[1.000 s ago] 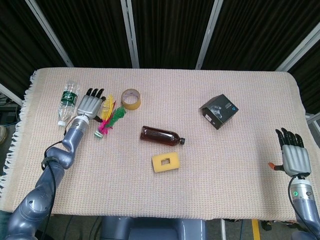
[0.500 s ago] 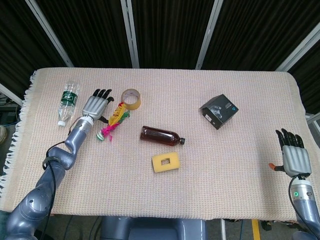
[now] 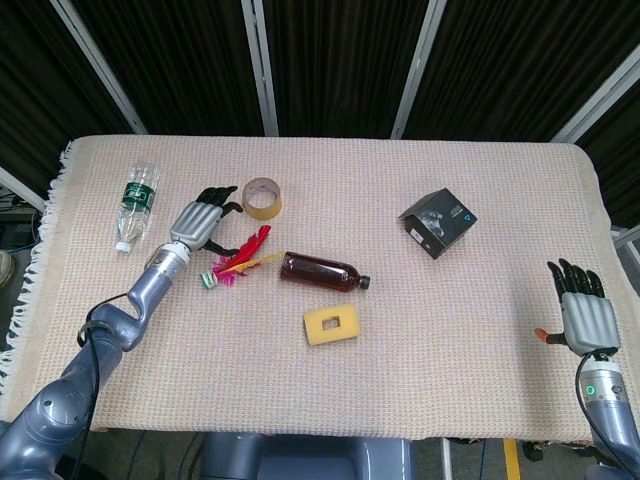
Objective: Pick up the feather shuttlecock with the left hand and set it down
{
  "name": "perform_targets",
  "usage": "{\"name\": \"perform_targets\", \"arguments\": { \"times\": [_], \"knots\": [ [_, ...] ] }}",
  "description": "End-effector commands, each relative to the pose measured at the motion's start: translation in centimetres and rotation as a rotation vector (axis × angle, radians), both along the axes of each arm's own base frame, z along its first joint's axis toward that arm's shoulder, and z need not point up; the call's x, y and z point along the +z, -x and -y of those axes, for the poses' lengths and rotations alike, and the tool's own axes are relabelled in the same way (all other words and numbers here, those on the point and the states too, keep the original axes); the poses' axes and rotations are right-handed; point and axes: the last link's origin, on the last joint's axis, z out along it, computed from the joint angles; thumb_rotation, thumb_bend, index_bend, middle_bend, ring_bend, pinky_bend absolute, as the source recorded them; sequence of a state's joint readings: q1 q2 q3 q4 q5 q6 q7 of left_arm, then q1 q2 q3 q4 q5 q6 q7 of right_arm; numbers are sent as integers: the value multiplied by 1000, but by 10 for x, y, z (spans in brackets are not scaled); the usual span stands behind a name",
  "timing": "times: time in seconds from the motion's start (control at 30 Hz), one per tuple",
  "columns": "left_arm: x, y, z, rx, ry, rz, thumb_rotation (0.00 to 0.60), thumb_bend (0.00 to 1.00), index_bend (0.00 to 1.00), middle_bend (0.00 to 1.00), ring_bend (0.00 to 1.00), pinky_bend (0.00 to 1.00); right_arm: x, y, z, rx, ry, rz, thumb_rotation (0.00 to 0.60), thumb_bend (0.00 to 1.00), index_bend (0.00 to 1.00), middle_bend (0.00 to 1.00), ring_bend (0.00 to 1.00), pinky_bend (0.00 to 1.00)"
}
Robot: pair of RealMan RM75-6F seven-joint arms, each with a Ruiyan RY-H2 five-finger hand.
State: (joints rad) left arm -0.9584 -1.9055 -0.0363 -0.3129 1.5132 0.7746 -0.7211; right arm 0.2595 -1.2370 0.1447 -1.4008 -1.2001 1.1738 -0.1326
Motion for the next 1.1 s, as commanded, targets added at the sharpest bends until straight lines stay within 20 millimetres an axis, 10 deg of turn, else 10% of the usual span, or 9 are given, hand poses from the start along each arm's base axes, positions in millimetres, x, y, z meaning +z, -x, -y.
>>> {"name": "perform_targets", "arguments": {
  "times": [0.03, 0.83, 1.1],
  "knots": [
    [2, 5, 9, 13, 9, 97, 504, 53, 261, 0, 0, 0, 0, -1, -1, 5, -1, 3, 600, 70, 0, 0, 0, 0],
    [-49, 7, 48, 62, -53, 95, 506, 95, 371, 0, 0, 0, 2, -6, -8, 29, -23, 32, 600, 70, 0, 0, 0, 0],
    [-70, -14, 49, 72, -24, 188, 500, 180, 591, 0, 0, 0, 0, -4, -8, 23, -31, 28, 600, 70, 0, 0, 0, 0]
  ]
}}
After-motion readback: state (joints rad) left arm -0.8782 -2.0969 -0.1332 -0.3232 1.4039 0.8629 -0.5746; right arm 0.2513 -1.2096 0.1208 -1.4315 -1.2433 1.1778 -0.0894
